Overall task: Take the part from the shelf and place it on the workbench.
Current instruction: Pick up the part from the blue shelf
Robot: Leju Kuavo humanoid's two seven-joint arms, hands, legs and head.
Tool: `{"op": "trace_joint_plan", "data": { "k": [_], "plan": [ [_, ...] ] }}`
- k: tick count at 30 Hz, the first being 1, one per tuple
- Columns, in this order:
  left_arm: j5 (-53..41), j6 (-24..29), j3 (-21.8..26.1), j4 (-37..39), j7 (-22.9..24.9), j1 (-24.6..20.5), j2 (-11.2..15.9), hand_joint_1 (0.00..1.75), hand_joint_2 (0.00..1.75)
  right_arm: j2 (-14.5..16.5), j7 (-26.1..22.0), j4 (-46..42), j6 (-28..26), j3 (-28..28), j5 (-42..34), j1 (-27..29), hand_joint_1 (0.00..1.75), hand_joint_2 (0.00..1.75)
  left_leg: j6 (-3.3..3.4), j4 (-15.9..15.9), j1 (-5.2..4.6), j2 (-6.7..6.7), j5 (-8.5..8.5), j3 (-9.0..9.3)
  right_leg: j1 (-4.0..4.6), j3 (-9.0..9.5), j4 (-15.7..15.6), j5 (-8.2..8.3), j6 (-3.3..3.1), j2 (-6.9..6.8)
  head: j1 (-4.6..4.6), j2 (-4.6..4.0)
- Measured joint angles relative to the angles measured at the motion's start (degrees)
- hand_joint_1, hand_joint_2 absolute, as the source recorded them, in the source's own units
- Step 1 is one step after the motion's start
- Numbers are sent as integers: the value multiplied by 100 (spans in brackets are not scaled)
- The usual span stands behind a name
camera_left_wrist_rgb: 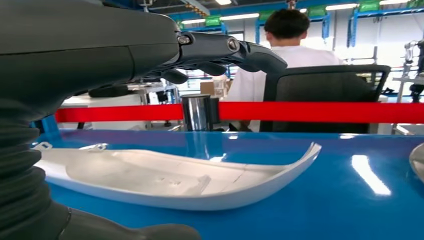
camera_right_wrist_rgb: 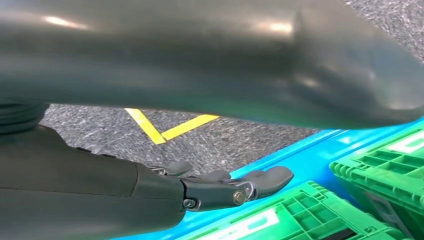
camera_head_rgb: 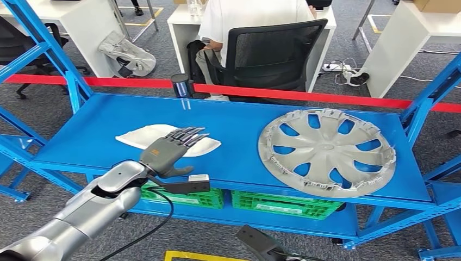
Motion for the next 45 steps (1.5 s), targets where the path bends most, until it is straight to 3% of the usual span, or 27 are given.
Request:
{"op": "trace_joint_plan", "data": {
  "k": [45],
  "plan": [
    [197,15,420,533,195,-117,-336,0,175,-9,167,-13,-88,-14,226,20,0,0,0,0,0,0,0,0,0,0,0,0,0,0,0,1]
  ]
}}
